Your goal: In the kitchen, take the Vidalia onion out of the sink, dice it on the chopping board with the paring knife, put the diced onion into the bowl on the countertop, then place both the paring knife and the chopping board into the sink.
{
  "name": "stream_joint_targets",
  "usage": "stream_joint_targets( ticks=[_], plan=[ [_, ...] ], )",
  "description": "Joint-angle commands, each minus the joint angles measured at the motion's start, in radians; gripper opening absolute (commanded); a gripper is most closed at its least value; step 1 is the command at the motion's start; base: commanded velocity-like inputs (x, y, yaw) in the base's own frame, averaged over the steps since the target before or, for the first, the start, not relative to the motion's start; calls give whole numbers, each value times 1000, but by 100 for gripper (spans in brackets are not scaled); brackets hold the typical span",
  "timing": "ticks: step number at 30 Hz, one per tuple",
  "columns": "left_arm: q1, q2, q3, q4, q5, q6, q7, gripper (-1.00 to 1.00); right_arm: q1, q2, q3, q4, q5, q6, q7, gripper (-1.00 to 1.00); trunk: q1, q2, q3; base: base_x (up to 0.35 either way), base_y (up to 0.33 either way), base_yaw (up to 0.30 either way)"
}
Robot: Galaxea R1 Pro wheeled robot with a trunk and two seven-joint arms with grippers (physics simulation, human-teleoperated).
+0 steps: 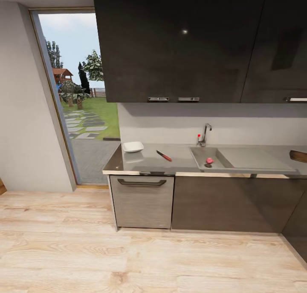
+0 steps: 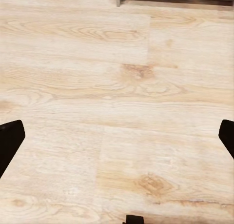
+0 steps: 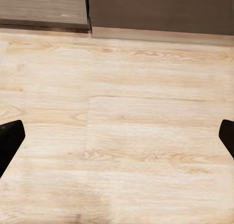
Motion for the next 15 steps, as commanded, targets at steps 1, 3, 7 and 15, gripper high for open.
stream_joint_targets(
  ticks=[1, 3, 7, 15],
  plan=[
    [0, 0, -2, 0, 7, -3, 1, 100, 0, 0, -1, -3, 0, -3, -1, 100, 0, -1, 0, 0, 0, 0],
    [0, 0, -2, 0, 7, -3, 1, 100, 0, 0, -2, -20, 0, -1, -3, 100, 0, -1, 0, 0, 0, 0],
    [0, -1, -2, 0, 7, -3, 1, 100, 0, 0, -2, -126, 0, 28, -62, 100, 0, -1, 0, 0, 0, 0],
    [0, -2, -1, 2, 7, -1, 1, 100, -105, 8, -1, -630, -3, 569, -243, 100, 0, -1, 0, 0, 0, 0]
  ],
)
